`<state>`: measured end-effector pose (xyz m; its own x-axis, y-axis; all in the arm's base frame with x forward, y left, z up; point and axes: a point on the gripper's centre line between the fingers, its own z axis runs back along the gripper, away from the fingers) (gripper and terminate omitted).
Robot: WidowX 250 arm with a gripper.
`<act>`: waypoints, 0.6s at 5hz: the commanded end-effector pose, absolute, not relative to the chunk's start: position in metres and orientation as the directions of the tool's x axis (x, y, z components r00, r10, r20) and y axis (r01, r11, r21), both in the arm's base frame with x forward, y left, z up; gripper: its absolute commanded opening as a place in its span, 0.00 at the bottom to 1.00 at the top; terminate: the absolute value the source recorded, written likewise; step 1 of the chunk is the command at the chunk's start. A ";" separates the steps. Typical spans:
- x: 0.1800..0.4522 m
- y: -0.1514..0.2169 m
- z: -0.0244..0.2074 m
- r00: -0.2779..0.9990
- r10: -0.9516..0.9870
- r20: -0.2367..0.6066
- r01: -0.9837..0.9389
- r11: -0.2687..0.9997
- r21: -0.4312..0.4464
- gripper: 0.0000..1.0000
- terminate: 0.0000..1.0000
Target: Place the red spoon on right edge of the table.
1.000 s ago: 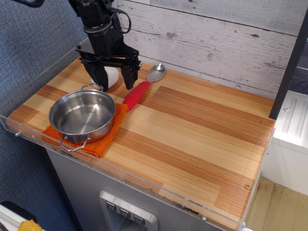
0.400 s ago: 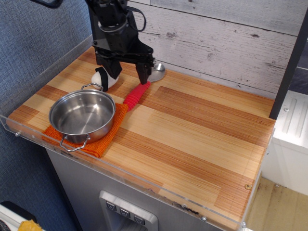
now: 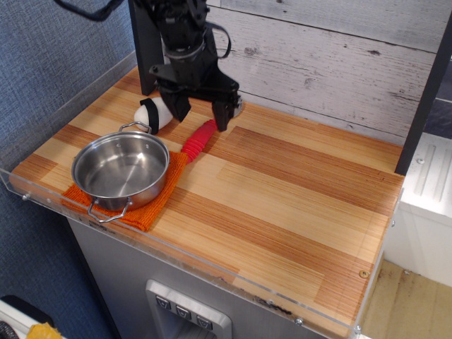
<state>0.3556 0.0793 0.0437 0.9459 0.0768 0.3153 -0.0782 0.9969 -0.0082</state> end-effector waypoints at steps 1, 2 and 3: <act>0.359 0.075 0.036 0.953 0.027 0.303 -0.034 0.999 0.018 1.00 0.00; 0.359 0.076 0.030 0.955 0.042 0.293 -0.043 0.999 -0.001 1.00 0.00; 0.357 0.077 0.028 0.955 0.058 0.290 -0.057 0.998 -0.012 0.00 0.00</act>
<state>0.3516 0.0745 0.0161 0.9656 0.0604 0.2531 -0.0570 0.9982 -0.0210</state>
